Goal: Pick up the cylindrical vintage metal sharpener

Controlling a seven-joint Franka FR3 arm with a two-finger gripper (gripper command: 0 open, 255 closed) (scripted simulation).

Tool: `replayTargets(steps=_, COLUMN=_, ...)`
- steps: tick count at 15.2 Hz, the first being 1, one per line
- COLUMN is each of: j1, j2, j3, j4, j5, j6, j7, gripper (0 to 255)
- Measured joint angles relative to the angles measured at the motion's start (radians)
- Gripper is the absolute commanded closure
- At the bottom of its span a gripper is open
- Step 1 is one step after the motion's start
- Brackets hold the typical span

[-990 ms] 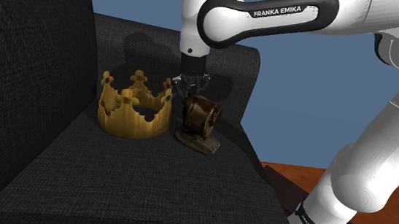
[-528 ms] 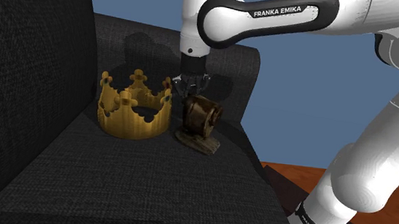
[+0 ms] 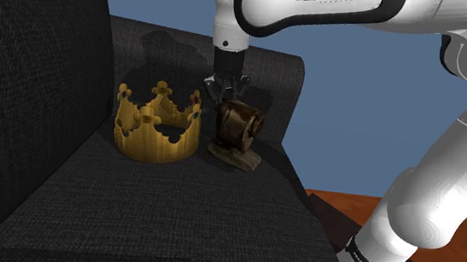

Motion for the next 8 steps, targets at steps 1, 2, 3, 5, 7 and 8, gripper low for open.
replayTargets(steps=1, j1=0.000, j2=-0.004, j3=-0.001, j4=0.008, j5=0.001, j6=-0.011, j7=-0.003, gripper=255)
replayTargets(steps=2, j1=0.000, j2=-0.001, j3=0.000, j4=0.025, j5=0.001, j6=-0.026, j7=-0.003, gripper=255)
replayTargets(steps=3, j1=-0.001, j2=0.000, j3=-0.002, j4=0.037, j5=0.000, j6=-0.037, j7=-0.007, gripper=255)
replayTargets(steps=5, j1=0.001, j2=0.002, j3=0.001, j4=0.069, j5=0.000, j6=-0.067, j7=-0.005, gripper=255)
replayTargets(steps=7, j1=-0.001, j2=0.009, j3=0.000, j4=0.104, j5=-0.002, j6=-0.095, j7=-0.010, gripper=255)
replayTargets(steps=8, j1=-0.001, j2=0.009, j3=0.000, j4=0.111, j5=-0.002, j6=-0.102, j7=-0.010, gripper=255)
